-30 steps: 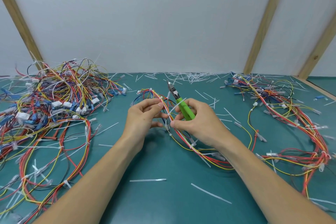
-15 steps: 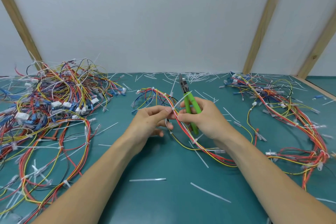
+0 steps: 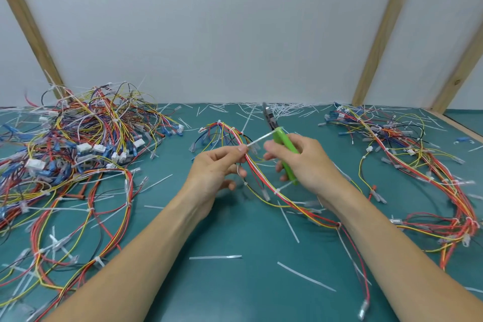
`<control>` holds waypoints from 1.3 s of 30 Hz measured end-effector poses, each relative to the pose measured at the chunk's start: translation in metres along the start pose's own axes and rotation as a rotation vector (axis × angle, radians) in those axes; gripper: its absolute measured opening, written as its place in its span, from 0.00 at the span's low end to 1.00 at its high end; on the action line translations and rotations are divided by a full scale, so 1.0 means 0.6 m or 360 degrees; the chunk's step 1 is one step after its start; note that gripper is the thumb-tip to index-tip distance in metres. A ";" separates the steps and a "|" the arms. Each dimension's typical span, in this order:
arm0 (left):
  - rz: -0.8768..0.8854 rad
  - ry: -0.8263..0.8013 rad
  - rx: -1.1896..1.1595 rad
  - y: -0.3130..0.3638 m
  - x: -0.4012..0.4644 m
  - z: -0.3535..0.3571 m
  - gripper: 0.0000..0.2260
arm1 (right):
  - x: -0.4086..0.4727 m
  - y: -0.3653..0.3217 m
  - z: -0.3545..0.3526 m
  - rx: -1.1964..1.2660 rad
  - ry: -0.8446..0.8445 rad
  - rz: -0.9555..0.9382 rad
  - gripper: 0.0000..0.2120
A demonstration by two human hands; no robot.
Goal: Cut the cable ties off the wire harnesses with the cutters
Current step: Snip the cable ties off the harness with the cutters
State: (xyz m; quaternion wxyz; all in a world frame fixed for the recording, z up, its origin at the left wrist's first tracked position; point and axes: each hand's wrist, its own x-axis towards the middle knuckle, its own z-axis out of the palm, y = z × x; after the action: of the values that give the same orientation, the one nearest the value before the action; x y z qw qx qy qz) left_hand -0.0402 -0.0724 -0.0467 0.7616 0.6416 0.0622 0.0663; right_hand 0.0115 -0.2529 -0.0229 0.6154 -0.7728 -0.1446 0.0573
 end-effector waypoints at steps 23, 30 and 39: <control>0.0233 0.0491 0.0177 -0.007 0.007 -0.007 0.06 | -0.018 -0.017 -0.006 -0.0071 -0.0636 0.0463 0.25; 0.0221 0.0445 0.0127 -0.004 0.004 -0.008 0.06 | -0.020 -0.017 -0.001 -0.0133 -0.0546 0.0404 0.23; 0.0151 0.0464 0.0117 -0.002 0.003 -0.004 0.06 | -0.022 -0.020 -0.004 -0.0148 -0.0573 0.0431 0.24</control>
State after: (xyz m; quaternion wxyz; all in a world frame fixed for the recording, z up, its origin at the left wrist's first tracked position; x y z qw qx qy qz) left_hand -0.0387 -0.0697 -0.0485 0.7165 0.6549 0.1441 0.1924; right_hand -0.0019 -0.2566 -0.0121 0.5300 -0.7900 -0.1495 0.2695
